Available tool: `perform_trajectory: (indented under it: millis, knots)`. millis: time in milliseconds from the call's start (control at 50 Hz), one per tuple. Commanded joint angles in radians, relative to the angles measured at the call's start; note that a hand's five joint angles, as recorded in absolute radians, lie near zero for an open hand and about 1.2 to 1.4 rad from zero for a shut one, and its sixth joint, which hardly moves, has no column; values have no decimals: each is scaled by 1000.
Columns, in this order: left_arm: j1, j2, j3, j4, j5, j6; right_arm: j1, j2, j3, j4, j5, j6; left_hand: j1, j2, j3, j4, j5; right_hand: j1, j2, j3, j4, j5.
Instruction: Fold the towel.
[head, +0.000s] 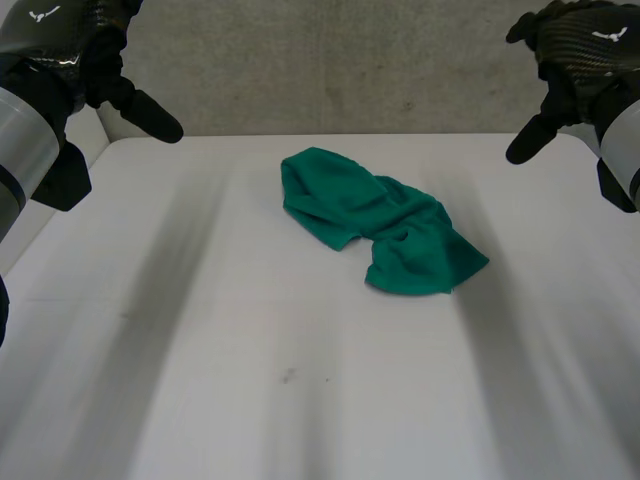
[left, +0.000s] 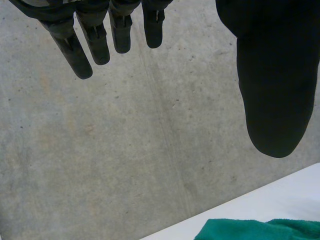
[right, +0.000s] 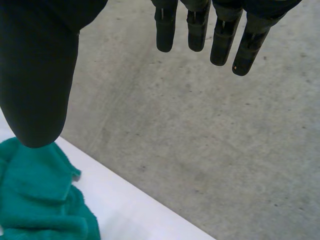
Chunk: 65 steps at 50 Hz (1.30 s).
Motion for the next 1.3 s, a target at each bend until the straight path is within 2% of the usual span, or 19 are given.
perform_trajectory:
  millis: [20,120,280,380,540,600,620,660,680,740,860,900,1000,1040,1100,1200,1300]
  knots:
    - [0,-30,1,21,-1,4,5,71,9,-1,-81,-5,-14,-28,-35,-27,-47,-45,-67,-39,-61,-70]
    - [2,-43,4,31,-1,4,8,185,-39,-7,-104,3,-14,-28,-35,-27,-47,-45,-67,-39,-61,-70]
    - [2,-53,-1,35,-3,4,14,459,-187,-47,-132,23,-14,-28,-35,-27,-47,-45,-67,-39,-61,-70]
    - [3,-75,-1,35,-3,4,12,646,-316,-48,-124,124,-14,-28,-35,-27,-47,-45,-67,-39,-61,-70]
    - [3,-110,-1,37,-3,6,9,835,-442,10,-123,281,-14,-28,-35,-27,-47,-24,-46,-18,-40,-49]
    - [2,-118,1,37,-4,6,11,861,-473,47,-129,287,-14,-28,-35,-27,-47,279,256,284,262,253]
    - [3,-119,1,37,-4,6,12,868,-493,68,-129,287,-14,-28,-35,-27,-47,628,606,634,612,603]
    - [2,-124,1,37,-3,6,12,865,-513,87,-132,287,-14,-28,-35,-27,-47,1079,1057,1085,1063,1054]
    - [2,-124,1,37,-3,6,11,861,-523,93,-130,287,-14,-28,-35,-27,-47,1176,1154,1182,1160,1151]
    - [0,-125,1,38,-4,6,15,823,-563,122,-130,287,-14,-28,-35,-27,-47,1177,1155,1183,1161,1152]
    - [3,-142,8,41,-3,6,20,584,-556,180,-159,256,-14,-28,-35,-27,-47,1177,1155,1183,1161,1152]
    - [2,-150,13,47,-3,6,29,511,-536,194,-188,235,-14,-28,-35,-27,-47,1177,1155,1183,1161,1152]
    - [9,-199,16,124,0,9,78,272,-429,220,-336,102,-14,-28,-35,-27,-47,1177,1155,1183,1161,1152]
    - [9,-220,16,156,2,13,92,210,-398,219,-362,66,-14,-28,-35,-27,-47,1177,1155,1183,1161,1152]
    - [5,-318,20,222,6,56,133,107,-343,222,-382,12,-14,-28,-35,-27,-47,1177,1155,1183,1161,1152]
    - [-20,-473,54,251,42,128,198,3,-295,231,-383,-15,-14,-28,-35,-27,-47,1177,1155,1183,1161,1152]
    - [-95,-619,88,255,137,142,218,-42,-270,245,-383,-15,-14,-28,-35,-27,-47,1177,1155,1183,1161,1152]
